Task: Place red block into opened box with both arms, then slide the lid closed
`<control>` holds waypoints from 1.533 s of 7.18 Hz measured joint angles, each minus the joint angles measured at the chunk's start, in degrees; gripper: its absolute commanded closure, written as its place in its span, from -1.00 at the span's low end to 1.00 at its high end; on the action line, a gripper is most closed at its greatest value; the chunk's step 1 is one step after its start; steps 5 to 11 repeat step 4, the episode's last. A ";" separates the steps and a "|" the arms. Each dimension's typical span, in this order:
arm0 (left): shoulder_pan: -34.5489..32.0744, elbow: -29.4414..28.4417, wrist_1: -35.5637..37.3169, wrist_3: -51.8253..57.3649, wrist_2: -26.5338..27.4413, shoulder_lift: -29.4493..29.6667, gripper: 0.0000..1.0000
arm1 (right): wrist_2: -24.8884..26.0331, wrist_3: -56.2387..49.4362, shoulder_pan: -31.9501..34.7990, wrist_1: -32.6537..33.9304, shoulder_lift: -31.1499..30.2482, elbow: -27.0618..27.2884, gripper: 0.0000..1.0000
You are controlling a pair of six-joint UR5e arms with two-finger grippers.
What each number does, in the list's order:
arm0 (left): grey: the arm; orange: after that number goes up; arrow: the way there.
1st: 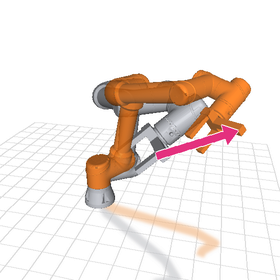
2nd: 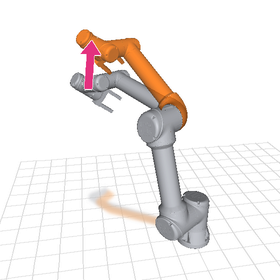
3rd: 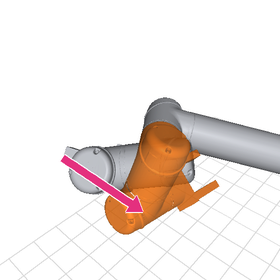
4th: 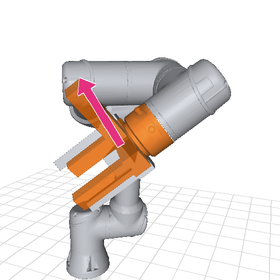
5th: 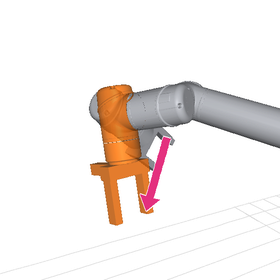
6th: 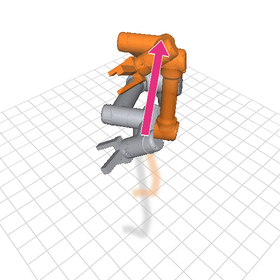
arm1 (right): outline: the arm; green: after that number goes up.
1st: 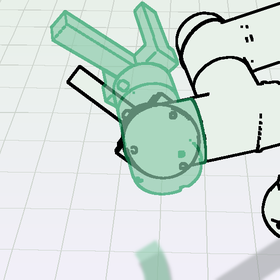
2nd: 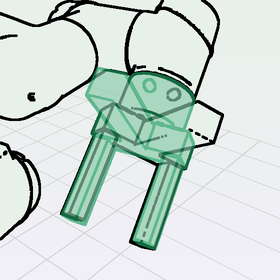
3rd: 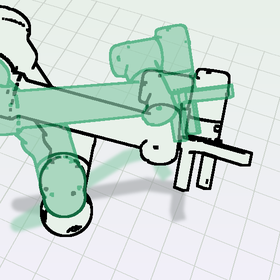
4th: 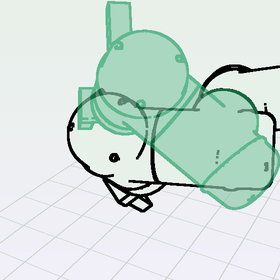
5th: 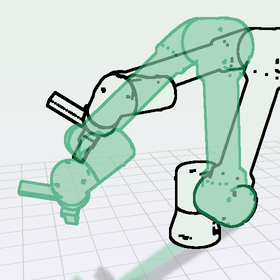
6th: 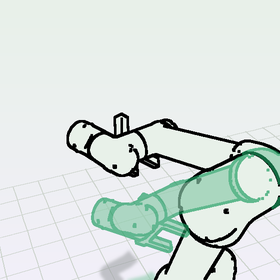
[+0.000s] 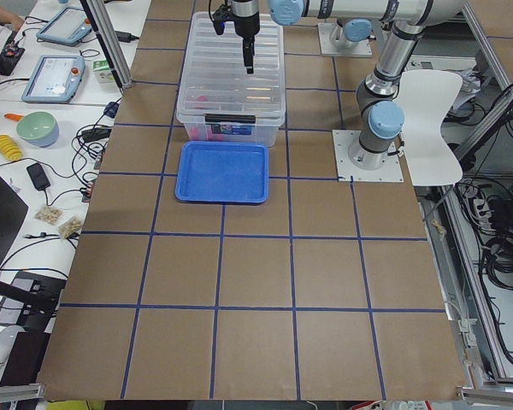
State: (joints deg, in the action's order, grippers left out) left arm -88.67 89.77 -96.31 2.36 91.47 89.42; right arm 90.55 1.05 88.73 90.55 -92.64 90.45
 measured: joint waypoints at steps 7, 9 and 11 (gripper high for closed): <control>-0.08 0.20 0.57 -0.41 0.07 0.04 -1.00 | -0.24 -0.04 0.04 0.09 0.17 -0.72 -1.00; -0.08 0.20 0.57 -0.41 0.07 0.04 -1.00 | -0.24 -0.04 0.04 0.09 0.17 -0.72 -1.00; -0.08 0.20 0.57 -0.41 0.07 0.04 -1.00 | -0.24 -0.04 0.04 0.09 0.17 -0.72 -1.00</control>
